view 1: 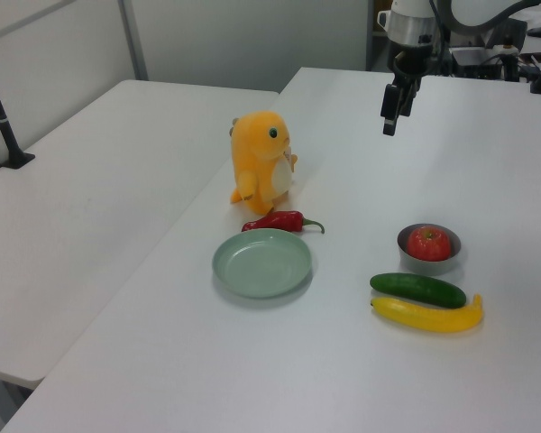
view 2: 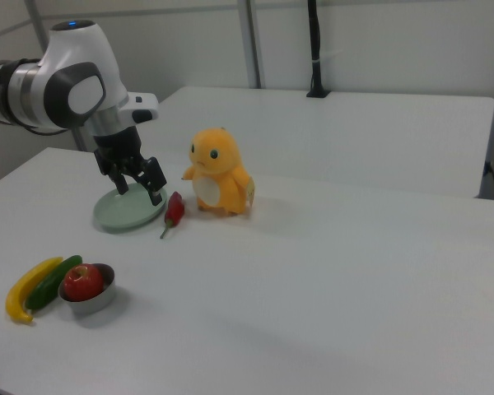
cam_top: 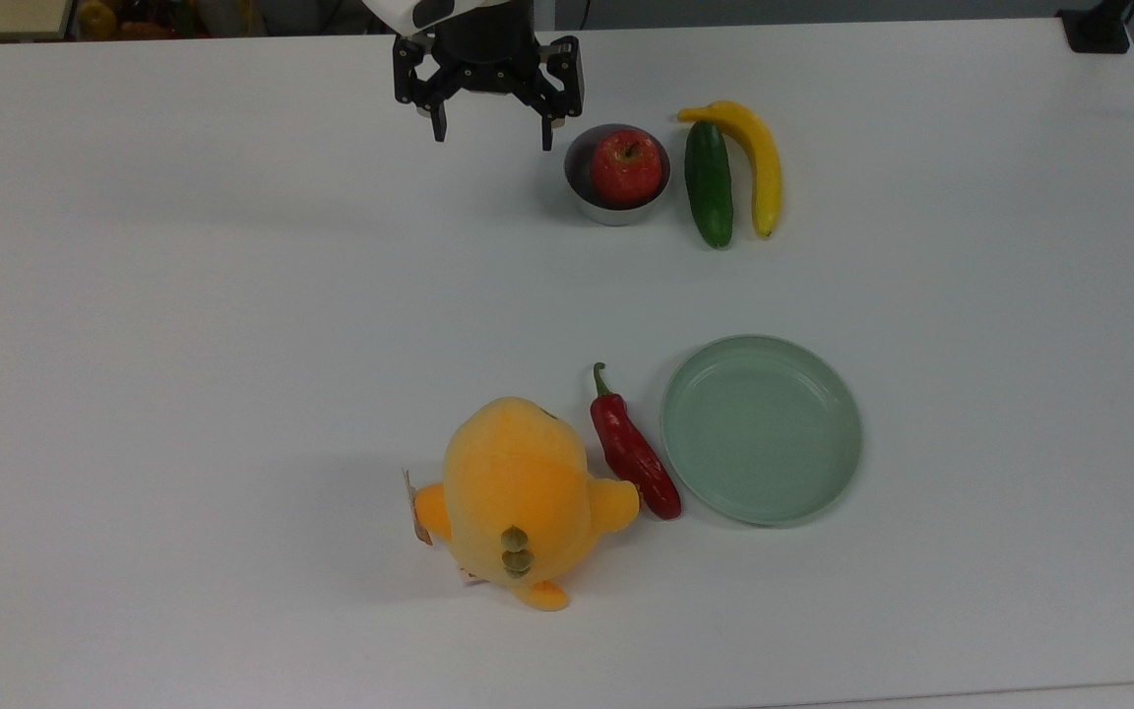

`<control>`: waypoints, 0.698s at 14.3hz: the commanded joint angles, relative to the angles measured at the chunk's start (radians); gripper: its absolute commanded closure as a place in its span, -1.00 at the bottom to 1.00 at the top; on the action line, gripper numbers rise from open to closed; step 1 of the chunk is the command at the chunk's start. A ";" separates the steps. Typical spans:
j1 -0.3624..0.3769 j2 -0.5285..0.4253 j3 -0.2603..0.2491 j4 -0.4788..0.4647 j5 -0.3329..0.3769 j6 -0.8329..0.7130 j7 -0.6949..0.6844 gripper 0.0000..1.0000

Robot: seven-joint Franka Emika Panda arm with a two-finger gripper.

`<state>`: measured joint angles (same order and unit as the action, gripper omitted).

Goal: Red apple placed in the center of the desktop
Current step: 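Move the open gripper over the red apple in the grey bowl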

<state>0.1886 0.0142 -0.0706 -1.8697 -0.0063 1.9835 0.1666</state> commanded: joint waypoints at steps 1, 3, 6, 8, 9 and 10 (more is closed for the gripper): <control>0.015 -0.014 -0.011 0.007 0.020 -0.037 -0.089 -1.00; 0.015 -0.017 -0.009 0.007 0.019 -0.069 -0.094 -1.00; 0.015 -0.017 -0.008 0.007 0.019 -0.068 -0.082 -1.00; 0.017 -0.017 -0.009 0.006 0.019 -0.068 -0.081 -1.00; 0.015 -0.017 -0.008 0.006 0.019 -0.068 -0.085 -1.00; 0.017 -0.019 -0.006 -0.005 0.019 -0.068 -0.090 -1.00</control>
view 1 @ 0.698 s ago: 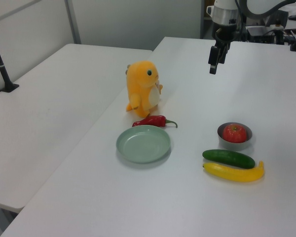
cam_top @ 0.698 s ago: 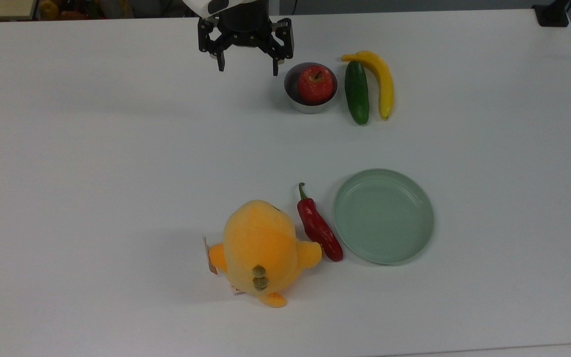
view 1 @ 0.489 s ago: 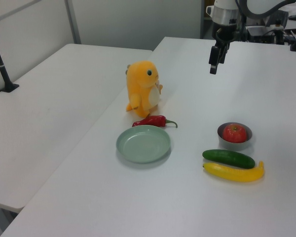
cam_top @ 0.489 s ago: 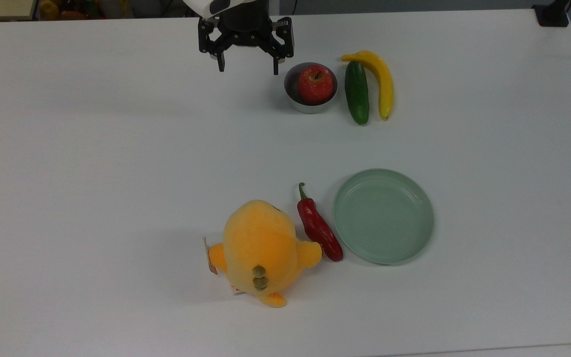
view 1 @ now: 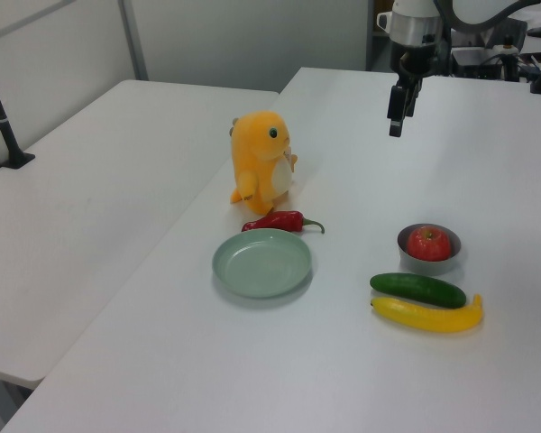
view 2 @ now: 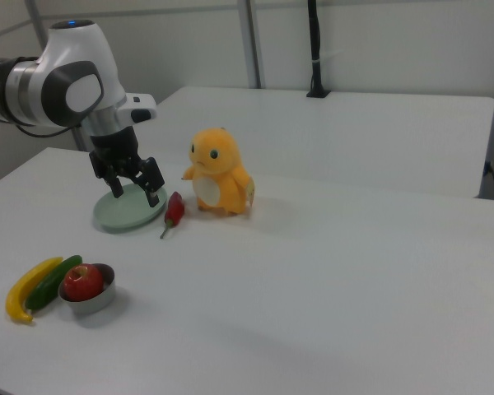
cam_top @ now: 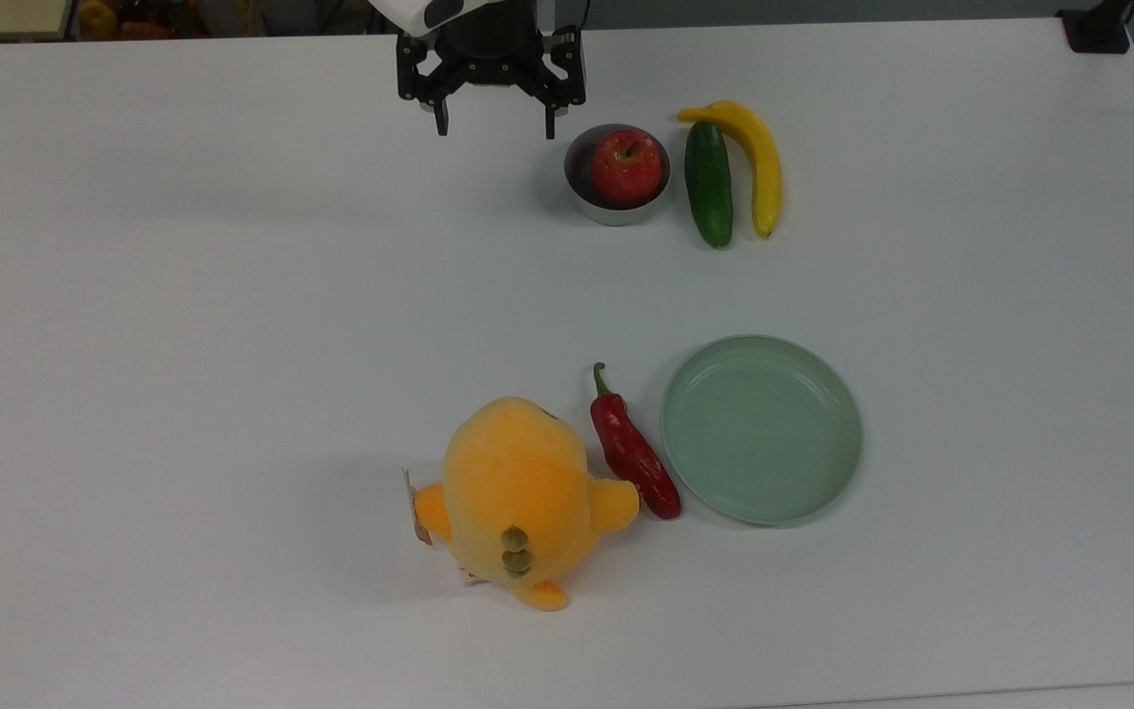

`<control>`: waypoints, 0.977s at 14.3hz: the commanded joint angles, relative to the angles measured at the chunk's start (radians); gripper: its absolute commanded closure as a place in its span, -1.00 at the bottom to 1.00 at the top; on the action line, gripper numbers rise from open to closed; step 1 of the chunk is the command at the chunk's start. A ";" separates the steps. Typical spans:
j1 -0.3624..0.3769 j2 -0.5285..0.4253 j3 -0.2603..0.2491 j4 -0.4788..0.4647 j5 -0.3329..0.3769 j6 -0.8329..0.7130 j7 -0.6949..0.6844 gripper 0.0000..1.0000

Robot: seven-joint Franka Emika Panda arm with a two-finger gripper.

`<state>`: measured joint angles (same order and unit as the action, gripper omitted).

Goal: Red apple placed in the center of the desktop
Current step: 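Move the open gripper over the red apple in the grey bowl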

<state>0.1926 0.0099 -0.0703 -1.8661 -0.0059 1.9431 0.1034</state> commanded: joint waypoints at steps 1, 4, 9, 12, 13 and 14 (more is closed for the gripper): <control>0.013 -0.014 -0.003 -0.014 0.018 -0.027 -0.025 -1.00; 0.034 -0.024 0.000 -0.059 0.018 -0.023 -0.027 -1.00; 0.050 -0.016 0.047 -0.125 0.015 -0.020 -0.031 -1.00; 0.070 -0.005 0.096 -0.166 0.014 -0.020 -0.030 -1.00; 0.071 0.002 0.110 -0.174 0.015 -0.020 -0.025 -1.00; 0.071 0.013 0.131 -0.176 0.015 -0.018 -0.022 -1.00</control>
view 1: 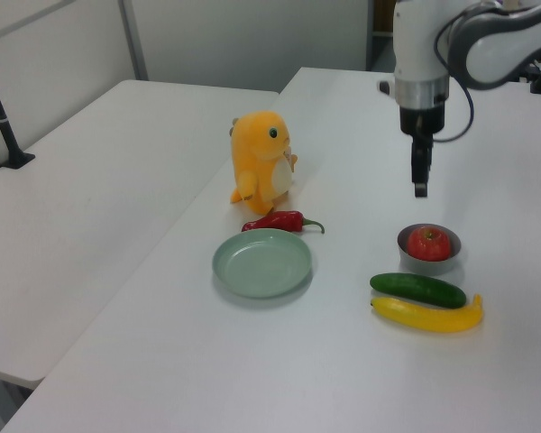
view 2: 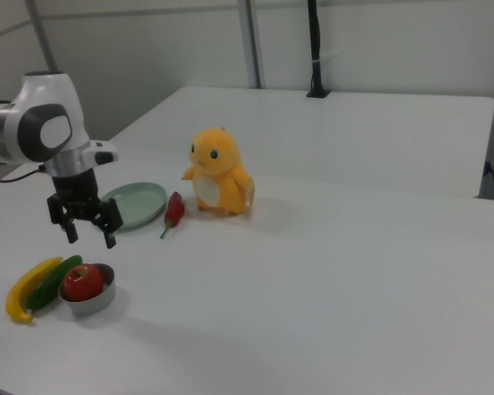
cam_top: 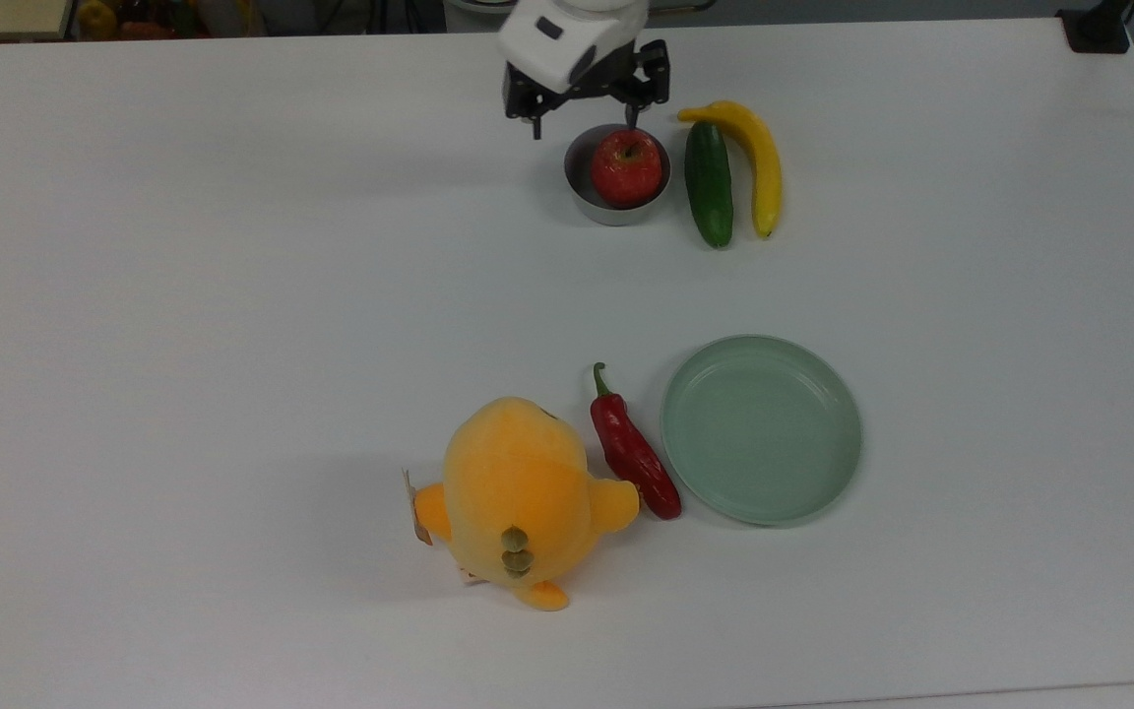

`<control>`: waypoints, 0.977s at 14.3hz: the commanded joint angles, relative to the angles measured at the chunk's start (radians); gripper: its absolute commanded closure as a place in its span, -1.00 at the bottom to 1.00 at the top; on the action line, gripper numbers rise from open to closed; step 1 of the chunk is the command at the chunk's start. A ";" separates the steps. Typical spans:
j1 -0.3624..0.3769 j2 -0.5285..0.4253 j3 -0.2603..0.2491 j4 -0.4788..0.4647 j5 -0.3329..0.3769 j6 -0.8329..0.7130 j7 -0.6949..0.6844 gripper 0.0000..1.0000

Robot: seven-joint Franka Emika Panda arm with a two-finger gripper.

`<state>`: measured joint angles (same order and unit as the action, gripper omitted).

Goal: Red apple placed in the center of the desktop
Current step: 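Lower the gripper into the bowl and close it on the apple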

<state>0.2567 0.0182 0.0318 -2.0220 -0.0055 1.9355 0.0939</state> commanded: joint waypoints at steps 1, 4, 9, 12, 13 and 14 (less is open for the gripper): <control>0.007 0.014 0.036 -0.021 0.015 -0.010 -0.013 -1.00; 0.024 0.066 0.056 -0.020 0.009 0.011 -0.010 -1.00; 0.047 0.132 0.057 -0.014 0.002 0.065 0.001 -1.00; 0.049 0.152 0.057 -0.015 0.002 0.097 0.015 -1.00; 0.049 0.154 0.059 -0.017 0.001 0.102 0.013 -1.00; 0.049 0.155 0.060 -0.017 -0.001 0.105 0.013 -1.00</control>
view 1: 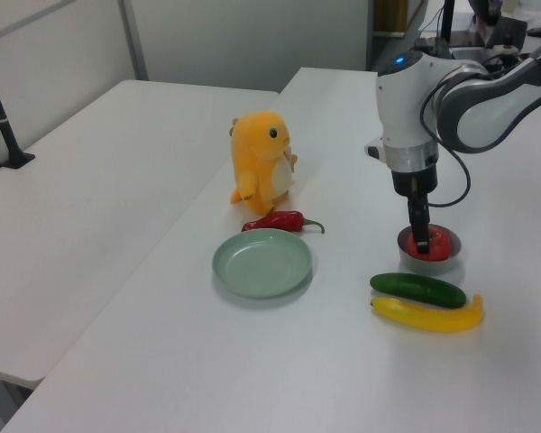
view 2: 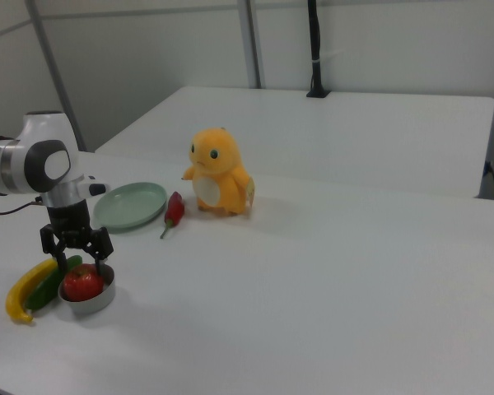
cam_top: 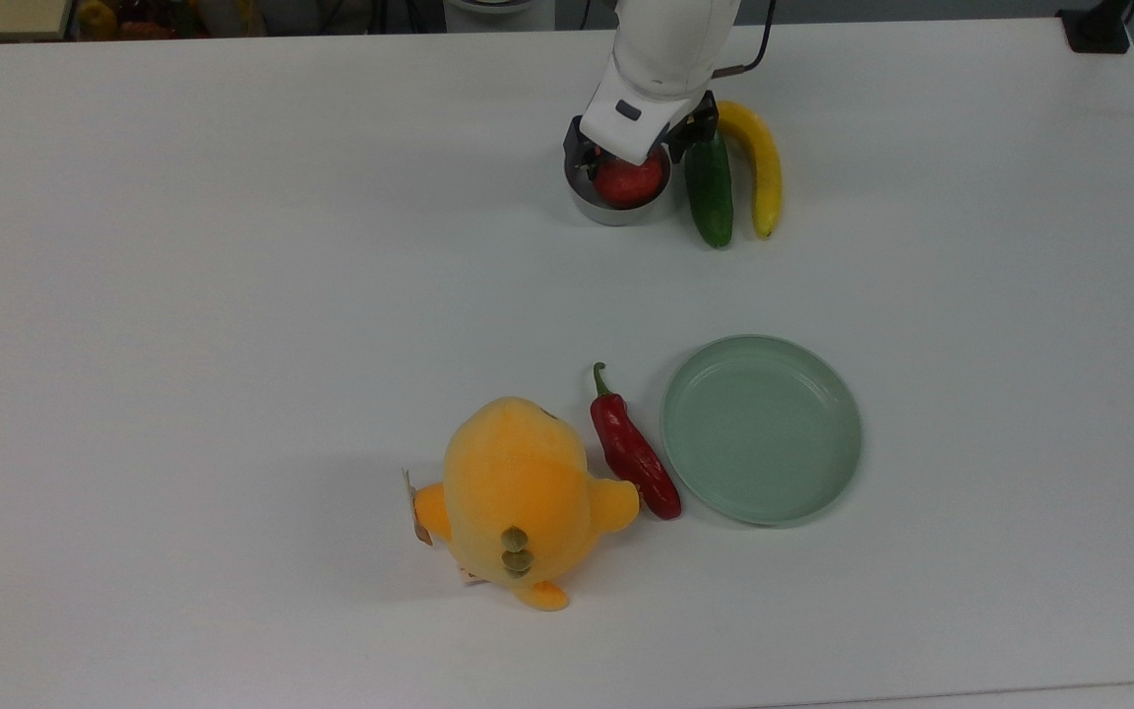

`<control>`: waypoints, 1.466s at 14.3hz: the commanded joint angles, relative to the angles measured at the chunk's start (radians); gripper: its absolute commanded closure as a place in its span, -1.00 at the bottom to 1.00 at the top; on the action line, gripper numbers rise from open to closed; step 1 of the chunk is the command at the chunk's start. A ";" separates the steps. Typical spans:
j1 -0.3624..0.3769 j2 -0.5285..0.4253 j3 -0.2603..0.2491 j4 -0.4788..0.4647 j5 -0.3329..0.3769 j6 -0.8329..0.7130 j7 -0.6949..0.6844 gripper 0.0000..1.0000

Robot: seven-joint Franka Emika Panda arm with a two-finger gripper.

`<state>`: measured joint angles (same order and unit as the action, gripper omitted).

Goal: Red apple placed in the center of the desktop
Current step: 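Lower the gripper into the bowl and close it on the apple, then lift the apple out of the bowl and carry it toward the plush toy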

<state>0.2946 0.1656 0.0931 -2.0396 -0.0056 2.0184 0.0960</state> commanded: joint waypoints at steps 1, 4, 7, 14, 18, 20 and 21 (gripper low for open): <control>0.009 0.008 0.004 0.001 -0.008 0.022 0.011 -0.76; 0.008 0.006 0.010 0.001 -0.028 0.023 0.013 0.50; 0.006 0.005 0.010 0.002 -0.030 0.023 0.013 0.54; -0.052 -0.124 0.010 0.048 -0.030 -0.027 -0.013 0.52; -0.115 -0.085 0.000 0.142 -0.021 -0.021 -0.010 0.52; -0.158 -0.060 -0.004 0.157 -0.001 0.017 -0.007 0.52; -0.175 -0.054 -0.010 0.157 0.022 0.035 0.001 0.52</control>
<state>0.1514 0.0763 0.0944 -1.9054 -0.0210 2.0143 0.0892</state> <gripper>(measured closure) 0.326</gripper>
